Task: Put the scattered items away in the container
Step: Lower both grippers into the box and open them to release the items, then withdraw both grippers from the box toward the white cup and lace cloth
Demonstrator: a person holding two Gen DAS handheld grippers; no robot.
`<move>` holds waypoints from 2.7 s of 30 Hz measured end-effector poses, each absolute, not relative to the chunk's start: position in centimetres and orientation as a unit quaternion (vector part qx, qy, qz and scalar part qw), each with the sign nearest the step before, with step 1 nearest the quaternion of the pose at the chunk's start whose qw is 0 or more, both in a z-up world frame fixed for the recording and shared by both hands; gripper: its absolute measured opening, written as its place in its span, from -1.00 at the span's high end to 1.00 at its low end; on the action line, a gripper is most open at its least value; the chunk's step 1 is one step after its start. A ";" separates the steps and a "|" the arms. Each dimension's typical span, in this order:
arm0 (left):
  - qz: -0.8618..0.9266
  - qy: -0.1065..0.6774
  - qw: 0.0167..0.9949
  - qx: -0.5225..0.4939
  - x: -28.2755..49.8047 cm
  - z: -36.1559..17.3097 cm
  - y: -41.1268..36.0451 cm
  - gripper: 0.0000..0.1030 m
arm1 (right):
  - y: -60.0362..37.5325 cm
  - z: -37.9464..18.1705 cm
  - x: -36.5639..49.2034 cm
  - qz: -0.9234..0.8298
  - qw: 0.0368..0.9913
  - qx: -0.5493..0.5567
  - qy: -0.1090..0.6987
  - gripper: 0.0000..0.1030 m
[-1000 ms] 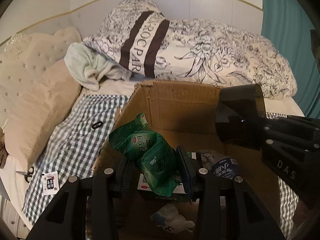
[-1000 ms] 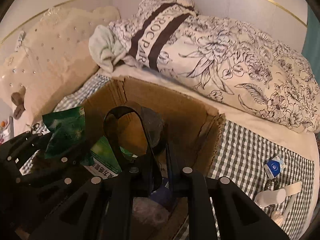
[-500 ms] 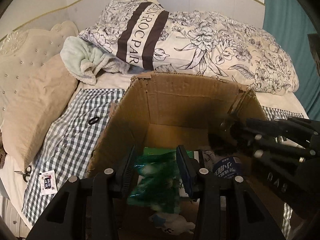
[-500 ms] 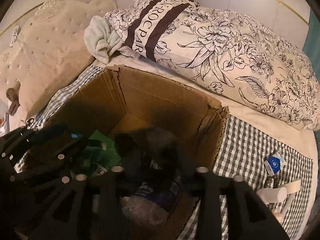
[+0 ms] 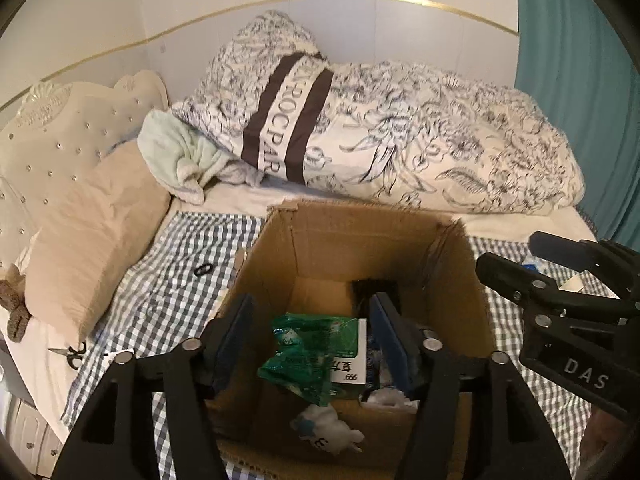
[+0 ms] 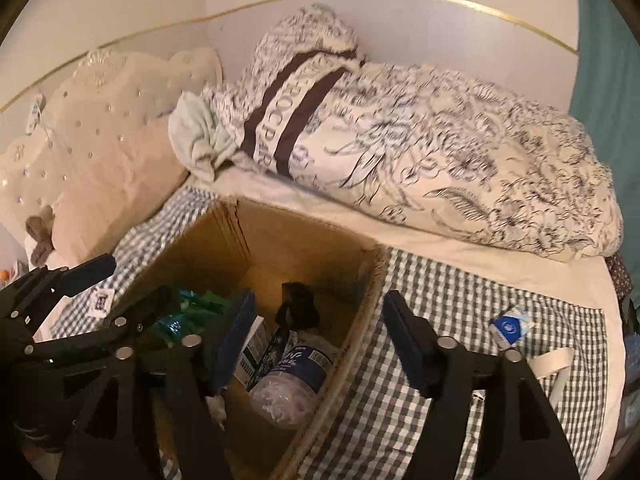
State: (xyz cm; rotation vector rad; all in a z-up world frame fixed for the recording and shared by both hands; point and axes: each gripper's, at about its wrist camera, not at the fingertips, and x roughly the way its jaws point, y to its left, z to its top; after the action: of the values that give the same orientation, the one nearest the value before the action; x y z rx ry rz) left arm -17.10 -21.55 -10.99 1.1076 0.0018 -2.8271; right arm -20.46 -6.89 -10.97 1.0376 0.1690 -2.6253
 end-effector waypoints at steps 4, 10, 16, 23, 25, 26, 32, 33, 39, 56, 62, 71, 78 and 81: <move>-0.938 0.001 0.058 0.342 -15.4 -8.8 -20.9 -0.61 | -5.5 -8.6 -18.5 -0.930 0.147 0.333 0.047 -0.65; -0.949 0.004 0.053 0.312 -13.2 -6.1 -19.6 -0.84 | -3.1 -5.7 -15.7 -0.947 0.125 0.294 0.041 -1.00; -0.954 -0.002 0.055 0.294 -11.3 -4.5 -17.6 -1.00 | -0.8 -3.6 -12.7 -0.959 0.103 0.259 0.049 -0.99; -0.959 0.004 0.047 0.281 -9.3 -3.4 -15.1 -1.00 | 2.6 -2.0 -9.5 -0.967 0.087 0.232 0.053 -0.99; -0.959 0.006 0.044 0.280 -8.7 -3.2 -14.3 -1.00 | 4.0 -1.6 -8.4 -0.969 0.082 0.226 0.052 -0.99; -0.960 0.006 0.042 0.278 -8.3 -3.0 -13.9 -1.00 | 4.5 -1.5 -8.0 -0.970 0.081 0.224 0.050 -0.99; -0.962 0.008 0.031 0.271 -6.7 -2.6 -11.6 -1.00 | 8.0 -1.1 -5.7 -0.971 0.072 0.222 0.050 -0.99; -0.962 0.009 0.028 0.270 -6.5 -2.6 -11.2 -1.00 | 8.5 -1.0 -5.3 -0.972 0.067 0.218 0.051 -0.99; -0.960 -0.004 0.015 0.279 -6.3 -3.2 -8.8 -1.00 | 12.3 -0.4 -3.1 -0.978 0.038 0.203 0.039 -1.00; -0.954 -0.036 -0.032 0.295 -7.1 -5.6 -1.9 -1.00 | 22.2 -2.2 -0.8 -0.976 -0.051 0.213 0.017 -1.00; -0.951 -0.045 -0.049 0.301 -7.7 -6.8 0.0 -1.00 | 24.5 -3.4 -1.2 -0.973 -0.060 0.225 -0.008 -1.00; -0.942 -0.062 -0.066 0.322 -9.8 -9.5 2.3 -1.00 | 25.6 -6.8 -3.2 -0.967 -0.036 0.254 -0.012 -1.00; -0.933 -0.064 -0.074 0.345 -12.0 -12.2 3.3 -1.00 | 25.1 -10.7 -5.5 -0.957 -0.009 0.291 -0.008 -0.97; -0.929 -0.064 -0.079 0.355 -13.0 -13.6 3.6 -1.00 | 25.1 -12.4 -6.8 -0.950 0.009 0.312 -0.018 -0.75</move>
State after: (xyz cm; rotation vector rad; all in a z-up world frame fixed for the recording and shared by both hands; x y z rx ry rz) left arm -13.03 3.63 -13.60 1.1761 -0.2115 -3.0755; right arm -6.78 25.07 -12.45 0.9759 -0.0567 -2.9675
